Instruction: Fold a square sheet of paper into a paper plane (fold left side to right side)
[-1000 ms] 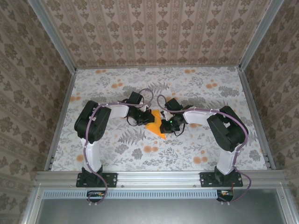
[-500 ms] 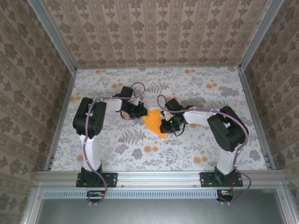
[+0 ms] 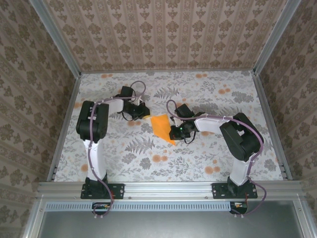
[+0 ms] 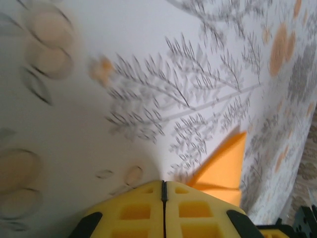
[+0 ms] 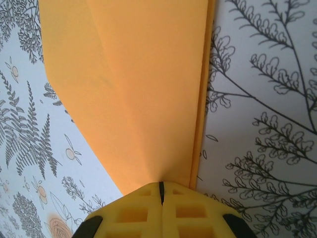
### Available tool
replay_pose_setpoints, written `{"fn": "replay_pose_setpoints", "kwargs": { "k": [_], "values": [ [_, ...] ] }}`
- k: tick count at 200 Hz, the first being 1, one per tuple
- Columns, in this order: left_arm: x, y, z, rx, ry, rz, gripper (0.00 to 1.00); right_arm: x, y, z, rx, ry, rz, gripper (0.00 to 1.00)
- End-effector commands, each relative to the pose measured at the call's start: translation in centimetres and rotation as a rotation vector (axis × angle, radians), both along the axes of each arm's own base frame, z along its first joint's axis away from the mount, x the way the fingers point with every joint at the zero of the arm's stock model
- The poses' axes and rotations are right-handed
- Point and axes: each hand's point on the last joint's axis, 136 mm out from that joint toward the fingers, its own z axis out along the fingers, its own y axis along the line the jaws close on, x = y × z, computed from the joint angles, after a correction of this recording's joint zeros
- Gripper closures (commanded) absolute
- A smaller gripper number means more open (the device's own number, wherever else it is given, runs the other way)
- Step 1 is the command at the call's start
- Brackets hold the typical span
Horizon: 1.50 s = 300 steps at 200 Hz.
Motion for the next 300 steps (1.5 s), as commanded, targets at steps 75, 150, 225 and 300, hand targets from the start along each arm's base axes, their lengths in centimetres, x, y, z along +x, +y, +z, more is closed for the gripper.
{"fn": "replay_pose_setpoints", "kwargs": {
  "k": [75, 150, 225, 300],
  "values": [
    [0.6, 4.6, 4.2, 0.116, -0.172, 0.121, 0.75, -1.0, -0.1, 1.1, 0.056, 0.026, -0.064, 0.92],
    [-6.2, 1.7, 6.7, 0.004, -0.157, 0.141, 0.54, 3.9, -3.3, 9.4, 0.126, -0.372, -0.206, 0.53],
    [-6.1, -3.7, 3.6, -0.02, -0.086, 0.053, 0.56, 3.3, -6.7, 11.9, 0.144, -0.471, -0.276, 0.39],
    [-5.2, -6.7, 2.4, -0.057, -0.06, 0.011, 0.6, 2.6, -9.0, 12.1, 0.143, -0.482, -0.325, 0.39]
  ]
}}
